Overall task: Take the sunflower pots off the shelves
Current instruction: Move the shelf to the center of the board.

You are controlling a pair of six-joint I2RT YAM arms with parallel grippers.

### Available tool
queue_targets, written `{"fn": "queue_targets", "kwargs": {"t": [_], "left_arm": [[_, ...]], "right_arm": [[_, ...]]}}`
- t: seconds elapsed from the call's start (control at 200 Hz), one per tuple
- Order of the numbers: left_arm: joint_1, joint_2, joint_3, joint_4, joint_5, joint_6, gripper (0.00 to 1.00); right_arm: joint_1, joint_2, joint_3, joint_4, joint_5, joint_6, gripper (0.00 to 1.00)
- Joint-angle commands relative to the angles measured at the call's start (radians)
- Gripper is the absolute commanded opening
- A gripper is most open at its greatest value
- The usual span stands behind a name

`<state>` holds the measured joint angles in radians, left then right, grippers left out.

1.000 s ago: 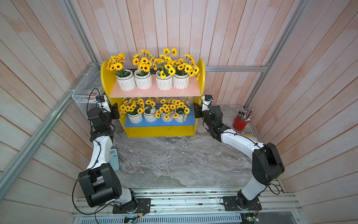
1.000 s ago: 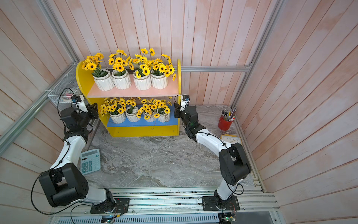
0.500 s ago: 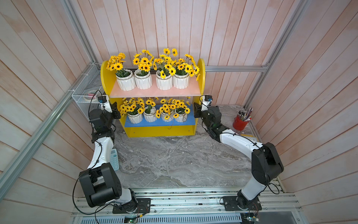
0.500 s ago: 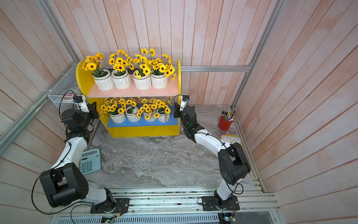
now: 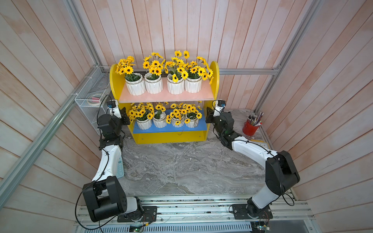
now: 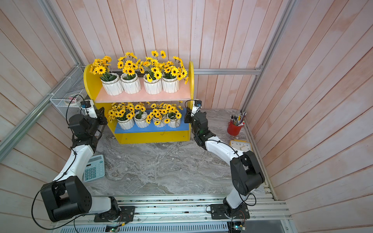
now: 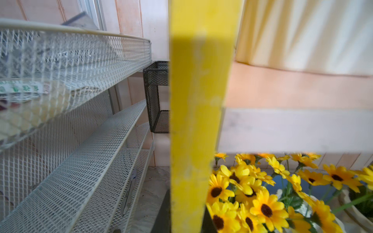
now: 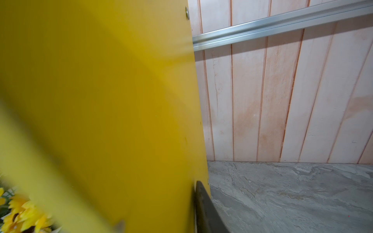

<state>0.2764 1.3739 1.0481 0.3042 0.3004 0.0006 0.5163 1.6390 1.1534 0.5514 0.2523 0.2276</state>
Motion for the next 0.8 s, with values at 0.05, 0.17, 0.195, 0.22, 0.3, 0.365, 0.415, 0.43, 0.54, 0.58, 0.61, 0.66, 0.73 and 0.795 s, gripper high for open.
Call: {"fn": "queue_targets", "kwargs": {"t": [0.05, 0.17, 0.195, 0.22, 0.3, 0.365, 0.415, 0.43, 0.54, 0.58, 0.61, 0.66, 0.73, 0.795], "left_arm": [[-0.079, -0.032, 0.0, 0.023, 0.14, -0.124, 0.0], [-0.122, -0.033, 0.003, 0.014, 0.134, -0.126, 0.0], [-0.134, -0.035, 0.003, 0.012, 0.127, -0.122, 0.0], [-0.145, -0.036, 0.002, 0.012, 0.122, -0.119, 0.0], [-0.183, -0.038, 0.002, 0.012, 0.107, -0.116, 0.0], [-0.211, -0.035, 0.006, 0.011, 0.099, -0.115, 0.0], [-0.235, -0.028, 0.013, 0.004, 0.09, -0.113, 0.0], [-0.242, -0.026, 0.017, 0.002, 0.086, -0.112, 0.0], [-0.283, -0.014, 0.02, 0.007, 0.07, -0.113, 0.0], [-0.294, -0.008, 0.024, 0.009, 0.068, -0.114, 0.0], [-0.304, -0.001, 0.027, 0.007, 0.066, -0.113, 0.0], [-0.318, 0.009, 0.034, 0.009, 0.064, -0.114, 0.0], [-0.34, 0.026, 0.043, 0.015, 0.059, -0.116, 0.0], [-0.36, 0.042, 0.06, 0.013, 0.055, -0.117, 0.0]], "right_arm": [[-0.078, -0.081, -0.035, -0.039, 0.098, 0.005, 0.0], [-0.107, -0.112, -0.063, -0.045, 0.098, 0.011, 0.0], [-0.116, -0.118, -0.067, -0.051, 0.095, 0.015, 0.0], [-0.122, -0.125, -0.07, -0.057, 0.096, 0.016, 0.0], [-0.138, -0.152, -0.087, -0.071, 0.098, 0.008, 0.0], [-0.149, -0.182, -0.107, -0.076, 0.104, 0.004, 0.0], [-0.165, -0.203, -0.123, -0.081, 0.098, 0.008, 0.0], [-0.17, -0.209, -0.129, -0.081, 0.094, 0.011, 0.0], [-0.218, -0.233, -0.154, -0.099, 0.071, 0.03, 0.0], [-0.232, -0.239, -0.16, -0.103, 0.06, 0.033, 0.0], [-0.24, -0.242, -0.163, -0.107, 0.055, 0.033, 0.0], [-0.253, -0.246, -0.167, -0.111, 0.052, 0.03, 0.0], [-0.275, -0.249, -0.169, -0.121, 0.045, 0.03, 0.0], [-0.3, -0.249, -0.167, -0.126, 0.027, 0.028, 0.0]]}}
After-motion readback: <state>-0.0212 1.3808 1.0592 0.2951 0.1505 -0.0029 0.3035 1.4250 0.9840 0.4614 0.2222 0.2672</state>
